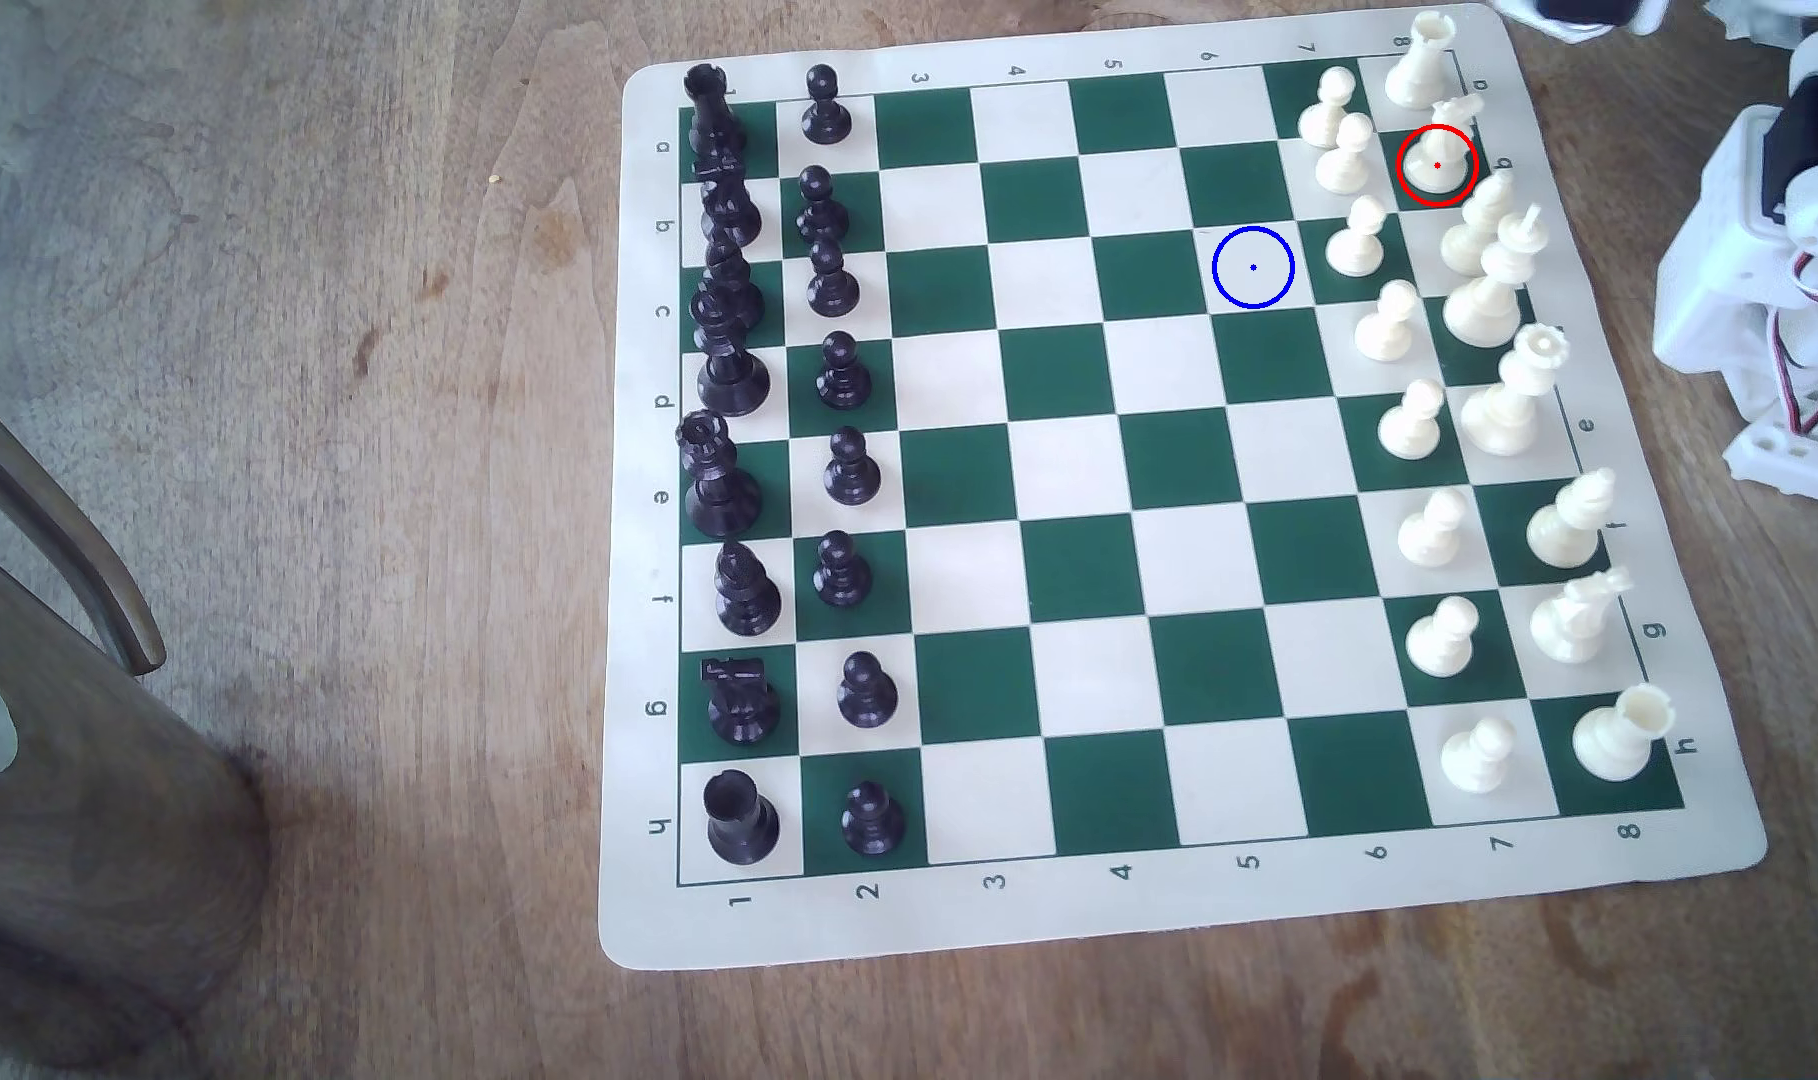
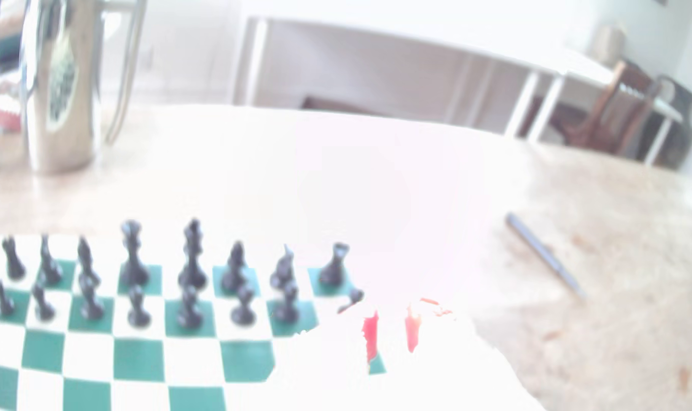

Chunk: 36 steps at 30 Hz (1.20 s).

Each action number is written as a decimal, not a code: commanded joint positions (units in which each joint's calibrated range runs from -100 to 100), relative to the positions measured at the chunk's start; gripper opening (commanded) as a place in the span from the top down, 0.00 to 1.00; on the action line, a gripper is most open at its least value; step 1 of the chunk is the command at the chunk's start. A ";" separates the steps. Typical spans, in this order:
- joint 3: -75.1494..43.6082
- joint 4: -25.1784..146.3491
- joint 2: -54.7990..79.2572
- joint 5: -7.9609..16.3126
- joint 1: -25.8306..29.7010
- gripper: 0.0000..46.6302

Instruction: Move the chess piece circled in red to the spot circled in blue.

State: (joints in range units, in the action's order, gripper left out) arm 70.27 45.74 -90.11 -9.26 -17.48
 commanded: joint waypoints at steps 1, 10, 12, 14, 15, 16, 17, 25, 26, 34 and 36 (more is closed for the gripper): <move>-17.86 18.47 10.83 -5.08 -2.27 0.95; -38.08 40.26 39.60 -11.92 -7.90 0.81; -38.99 40.91 43.59 -13.48 -11.19 0.79; -39.17 39.93 48.43 -14.95 -15.26 0.79; -38.35 38.46 50.38 -15.48 -17.21 0.79; -37.27 37.56 51.32 -15.87 -18.38 0.79; -36.36 37.06 51.91 -16.31 -19.40 0.79; -32.01 31.33 59.21 -17.29 -26.68 0.74; -31.83 31.58 59.47 -17.73 -27.46 0.74; -30.38 35.51 59.21 -17.73 -24.33 0.76; -29.02 35.43 58.70 -17.39 -23.23 0.77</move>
State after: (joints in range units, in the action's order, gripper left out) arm 40.80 81.04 -29.70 -27.08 -42.11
